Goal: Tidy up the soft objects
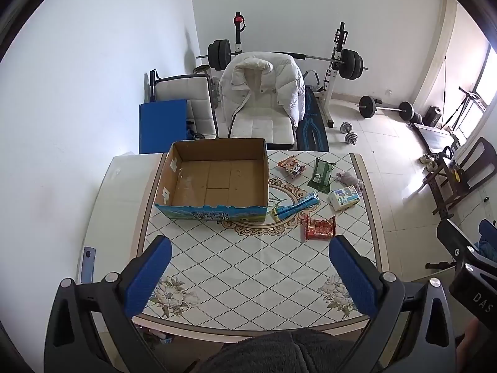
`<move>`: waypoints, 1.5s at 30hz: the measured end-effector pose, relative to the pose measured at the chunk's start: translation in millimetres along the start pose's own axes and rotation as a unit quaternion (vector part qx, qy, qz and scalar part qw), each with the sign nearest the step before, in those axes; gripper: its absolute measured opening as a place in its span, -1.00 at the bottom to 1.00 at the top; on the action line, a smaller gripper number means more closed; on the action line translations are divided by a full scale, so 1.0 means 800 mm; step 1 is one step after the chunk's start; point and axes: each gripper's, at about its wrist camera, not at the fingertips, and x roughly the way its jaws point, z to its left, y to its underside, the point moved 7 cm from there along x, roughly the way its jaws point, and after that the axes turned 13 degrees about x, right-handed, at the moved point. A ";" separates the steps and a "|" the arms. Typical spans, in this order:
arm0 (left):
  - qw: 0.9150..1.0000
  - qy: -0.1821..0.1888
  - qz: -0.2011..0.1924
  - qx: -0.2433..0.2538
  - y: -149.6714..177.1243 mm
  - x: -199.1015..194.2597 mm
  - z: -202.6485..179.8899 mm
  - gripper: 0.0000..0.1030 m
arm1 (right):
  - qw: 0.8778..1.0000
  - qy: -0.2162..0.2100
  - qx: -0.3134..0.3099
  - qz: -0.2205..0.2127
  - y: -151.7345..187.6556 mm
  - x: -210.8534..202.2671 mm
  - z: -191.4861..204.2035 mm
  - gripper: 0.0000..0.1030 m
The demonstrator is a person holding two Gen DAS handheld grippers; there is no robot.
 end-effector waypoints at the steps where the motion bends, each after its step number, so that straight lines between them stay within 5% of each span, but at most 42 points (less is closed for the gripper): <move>1: 1.000 0.000 0.001 0.001 0.000 0.000 0.000 1.00 | 1.000 -0.001 -0.002 -0.002 -0.001 -0.002 0.001 1.00; 45: 0.999 -0.011 -0.029 -0.008 -0.003 -0.021 -0.004 1.00 | 0.999 0.002 -0.027 -0.039 -0.016 -0.022 0.009 1.00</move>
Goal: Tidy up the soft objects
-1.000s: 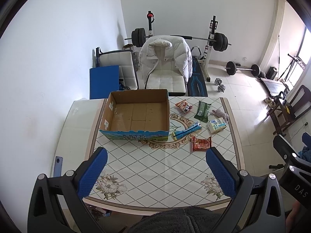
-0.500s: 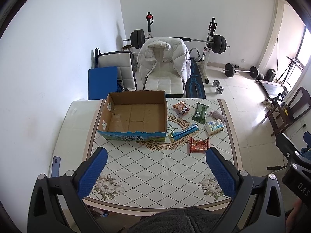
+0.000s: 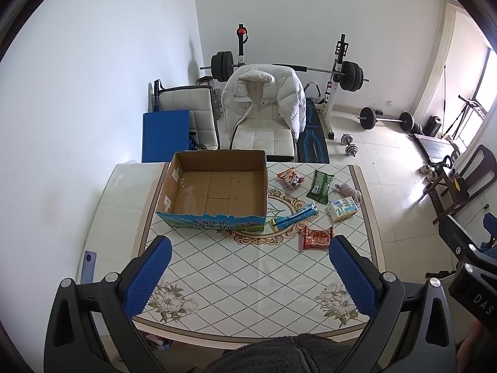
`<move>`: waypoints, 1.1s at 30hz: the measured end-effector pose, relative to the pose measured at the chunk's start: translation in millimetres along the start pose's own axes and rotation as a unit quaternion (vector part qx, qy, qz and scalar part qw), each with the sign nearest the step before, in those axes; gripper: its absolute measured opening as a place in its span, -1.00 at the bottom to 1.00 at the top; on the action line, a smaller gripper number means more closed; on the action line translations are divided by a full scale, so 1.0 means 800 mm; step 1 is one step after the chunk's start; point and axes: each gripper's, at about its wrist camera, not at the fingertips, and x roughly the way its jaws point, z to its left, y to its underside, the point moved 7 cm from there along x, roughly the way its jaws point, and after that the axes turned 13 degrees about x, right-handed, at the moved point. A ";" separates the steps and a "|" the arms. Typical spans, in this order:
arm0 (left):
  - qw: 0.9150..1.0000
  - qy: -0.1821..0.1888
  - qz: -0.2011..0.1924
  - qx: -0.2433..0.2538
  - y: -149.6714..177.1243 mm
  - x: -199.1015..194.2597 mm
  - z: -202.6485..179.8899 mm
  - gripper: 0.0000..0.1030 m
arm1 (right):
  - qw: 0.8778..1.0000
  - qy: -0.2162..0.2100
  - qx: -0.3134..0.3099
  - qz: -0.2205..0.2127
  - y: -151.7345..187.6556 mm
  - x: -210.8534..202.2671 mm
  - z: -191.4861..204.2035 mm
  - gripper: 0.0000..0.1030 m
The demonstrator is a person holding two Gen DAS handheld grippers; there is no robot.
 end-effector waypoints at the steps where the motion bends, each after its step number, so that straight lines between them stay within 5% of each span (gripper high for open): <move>1: 1.000 0.000 0.000 0.000 0.000 0.000 0.000 1.00 | 1.000 0.000 0.000 -0.001 0.001 0.000 0.000 1.00; 33: 1.000 0.000 0.000 0.005 -0.015 0.020 0.001 1.00 | 0.999 -0.016 0.024 0.029 0.000 0.030 -0.010 1.00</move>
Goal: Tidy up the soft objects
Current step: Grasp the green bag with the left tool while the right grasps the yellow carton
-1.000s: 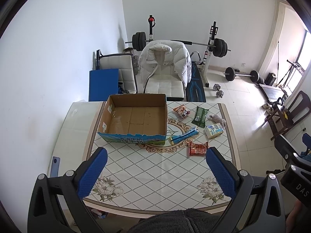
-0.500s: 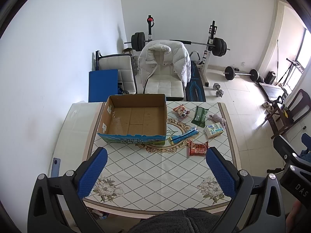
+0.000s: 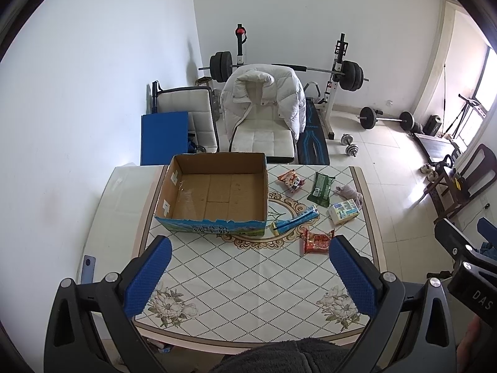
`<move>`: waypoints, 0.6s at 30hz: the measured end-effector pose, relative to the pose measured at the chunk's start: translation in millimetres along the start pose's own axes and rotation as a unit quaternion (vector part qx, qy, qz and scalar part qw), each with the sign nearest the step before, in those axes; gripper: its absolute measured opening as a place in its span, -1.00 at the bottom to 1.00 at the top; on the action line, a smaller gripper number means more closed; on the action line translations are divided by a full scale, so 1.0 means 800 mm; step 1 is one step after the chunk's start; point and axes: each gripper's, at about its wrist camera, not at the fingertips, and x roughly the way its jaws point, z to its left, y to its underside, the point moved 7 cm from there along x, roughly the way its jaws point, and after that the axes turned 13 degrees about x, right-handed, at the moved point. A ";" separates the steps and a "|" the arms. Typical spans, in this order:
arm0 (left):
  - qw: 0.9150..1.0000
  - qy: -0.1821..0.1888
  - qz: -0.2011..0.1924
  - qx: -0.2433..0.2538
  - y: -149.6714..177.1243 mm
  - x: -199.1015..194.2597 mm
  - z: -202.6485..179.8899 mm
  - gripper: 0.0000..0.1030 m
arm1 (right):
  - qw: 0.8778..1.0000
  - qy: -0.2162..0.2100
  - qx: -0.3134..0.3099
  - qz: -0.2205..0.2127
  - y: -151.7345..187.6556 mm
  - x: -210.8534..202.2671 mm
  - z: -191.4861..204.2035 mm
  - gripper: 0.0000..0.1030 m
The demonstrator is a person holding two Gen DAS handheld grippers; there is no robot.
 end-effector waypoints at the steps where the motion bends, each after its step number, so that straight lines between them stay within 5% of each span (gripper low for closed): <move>1: 1.000 0.000 0.003 0.000 -0.004 0.008 0.001 1.00 | 1.000 0.002 0.006 0.007 -0.002 0.012 -0.005 1.00; 6: 1.000 0.009 0.024 0.014 -0.036 0.082 -0.011 1.00 | 0.995 0.012 0.049 0.084 -0.010 0.119 -0.048 1.00; 11: 0.993 0.017 0.085 0.086 -0.070 0.214 -0.056 1.00 | 0.975 0.021 0.103 0.195 -0.001 0.284 -0.096 1.00; 18: 0.956 0.024 0.190 0.224 -0.079 0.426 -0.148 0.97 | 0.921 0.026 0.202 0.333 0.032 0.530 -0.138 0.96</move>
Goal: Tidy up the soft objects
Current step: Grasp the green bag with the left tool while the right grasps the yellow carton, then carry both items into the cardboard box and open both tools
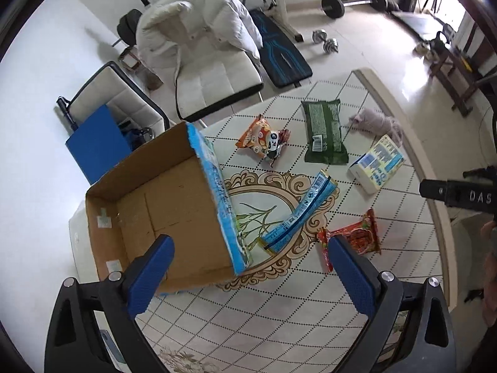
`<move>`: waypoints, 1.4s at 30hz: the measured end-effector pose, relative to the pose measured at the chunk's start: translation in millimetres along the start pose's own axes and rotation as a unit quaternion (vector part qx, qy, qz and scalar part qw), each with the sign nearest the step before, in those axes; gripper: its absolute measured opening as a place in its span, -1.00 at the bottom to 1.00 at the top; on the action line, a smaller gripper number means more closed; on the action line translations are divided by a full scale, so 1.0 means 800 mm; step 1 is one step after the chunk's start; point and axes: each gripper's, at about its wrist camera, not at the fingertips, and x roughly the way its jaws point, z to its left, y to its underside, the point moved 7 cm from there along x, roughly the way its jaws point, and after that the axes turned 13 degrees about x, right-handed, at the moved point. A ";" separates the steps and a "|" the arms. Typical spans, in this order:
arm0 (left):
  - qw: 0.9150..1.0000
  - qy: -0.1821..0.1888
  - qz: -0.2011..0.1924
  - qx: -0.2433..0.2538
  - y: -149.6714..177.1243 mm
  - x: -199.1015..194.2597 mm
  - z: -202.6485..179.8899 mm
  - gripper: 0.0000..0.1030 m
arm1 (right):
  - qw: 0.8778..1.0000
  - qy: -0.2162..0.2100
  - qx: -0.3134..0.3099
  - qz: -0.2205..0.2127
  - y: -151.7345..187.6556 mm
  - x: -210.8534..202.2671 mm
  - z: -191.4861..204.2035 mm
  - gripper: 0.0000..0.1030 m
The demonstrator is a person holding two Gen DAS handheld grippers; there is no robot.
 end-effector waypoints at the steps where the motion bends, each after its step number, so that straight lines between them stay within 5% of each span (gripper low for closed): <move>1: 1.000 0.001 0.009 0.006 -0.010 0.019 -0.003 0.97 | 1.000 -0.001 0.013 0.015 -0.018 0.027 0.004 0.93; 9: 0.997 0.014 0.076 0.013 -0.086 0.126 -0.009 0.97 | 0.991 0.016 0.102 0.089 -0.082 0.163 0.026 0.89; 12: 0.996 0.025 0.088 0.009 -0.108 0.142 -0.007 0.97 | 0.986 -0.004 0.112 0.122 -0.078 0.182 0.024 0.54; 18: 0.985 0.125 0.119 -0.014 -0.165 0.183 -0.036 0.96 | 0.991 0.075 -0.023 0.110 -0.082 0.164 0.009 0.47; 24: 0.976 0.156 0.149 -0.020 -0.210 0.252 -0.077 0.96 | 0.991 0.099 -0.035 0.084 -0.095 0.160 0.007 0.55; 28: 0.974 0.172 0.150 -0.013 -0.218 0.274 -0.097 -0.05 | 0.991 0.092 -0.008 0.095 -0.094 0.171 0.005 0.55; 31: 0.979 0.154 0.134 -0.008 -0.209 0.263 -0.101 -0.30 | 0.992 0.094 -0.018 0.086 -0.089 0.175 0.009 0.46; 42: 0.980 0.175 0.086 -0.035 -0.139 0.198 -0.110 -0.41 | 0.994 0.077 -0.060 0.056 -0.026 0.141 0.012 0.37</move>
